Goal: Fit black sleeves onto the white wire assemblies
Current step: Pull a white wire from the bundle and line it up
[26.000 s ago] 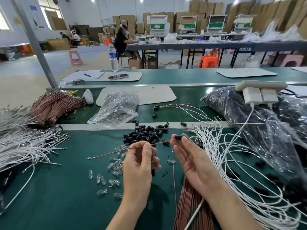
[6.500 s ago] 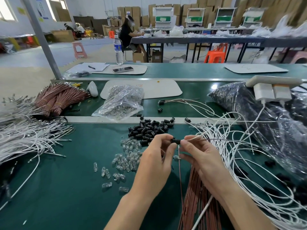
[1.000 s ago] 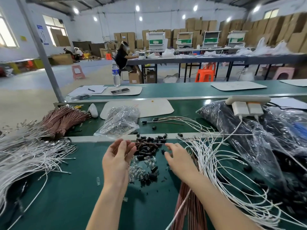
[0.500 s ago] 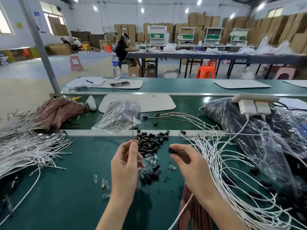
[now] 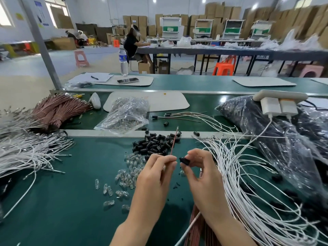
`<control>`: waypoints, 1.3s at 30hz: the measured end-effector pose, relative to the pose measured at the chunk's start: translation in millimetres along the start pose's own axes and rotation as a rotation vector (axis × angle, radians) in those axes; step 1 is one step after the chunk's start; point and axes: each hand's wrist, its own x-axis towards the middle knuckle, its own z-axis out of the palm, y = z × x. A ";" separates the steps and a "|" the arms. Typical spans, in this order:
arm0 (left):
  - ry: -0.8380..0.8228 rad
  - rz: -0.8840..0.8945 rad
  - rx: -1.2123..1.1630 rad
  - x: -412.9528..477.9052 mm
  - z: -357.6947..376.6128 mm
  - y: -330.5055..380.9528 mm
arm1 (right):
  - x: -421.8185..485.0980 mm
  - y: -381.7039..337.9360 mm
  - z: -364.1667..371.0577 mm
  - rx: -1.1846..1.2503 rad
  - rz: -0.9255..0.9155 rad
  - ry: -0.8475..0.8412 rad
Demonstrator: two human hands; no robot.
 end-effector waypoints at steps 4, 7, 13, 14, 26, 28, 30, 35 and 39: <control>-0.027 0.002 0.012 -1.5 3.0 -0.2 | 1.3 5.1 -1.0 -0.113 -0.121 0.008; -0.042 -0.019 0.011 -2.8 5.4 0.5 | 0.9 5.8 0.1 -0.174 -0.197 0.007; -0.002 -0.085 -0.017 -4.0 5.5 6.1 | -0.2 1.6 1.8 -0.188 -0.256 -0.036; 0.004 -0.107 -0.034 -4.0 5.7 6.9 | -1.3 1.4 1.8 -0.153 -0.226 -0.051; 0.016 -0.165 -0.066 -6.0 7.2 8.6 | -6.0 -3.6 0.9 0.058 -0.083 -0.013; 0.000 -0.160 -0.075 -5.6 6.9 8.9 | -5.8 -4.3 0.2 0.041 -0.106 -0.016; -0.024 -0.151 -0.077 -5.2 6.5 8.3 | -4.6 -4.9 -0.7 0.022 -0.127 -0.015; -0.044 -0.147 -0.068 -5.6 5.9 6.5 | -4.5 0.0 -3.0 -0.032 -0.144 -0.054; -0.067 -0.117 0.019 -8.4 6.6 5.8 | -5.4 4.5 -4.8 -0.118 -0.202 -0.118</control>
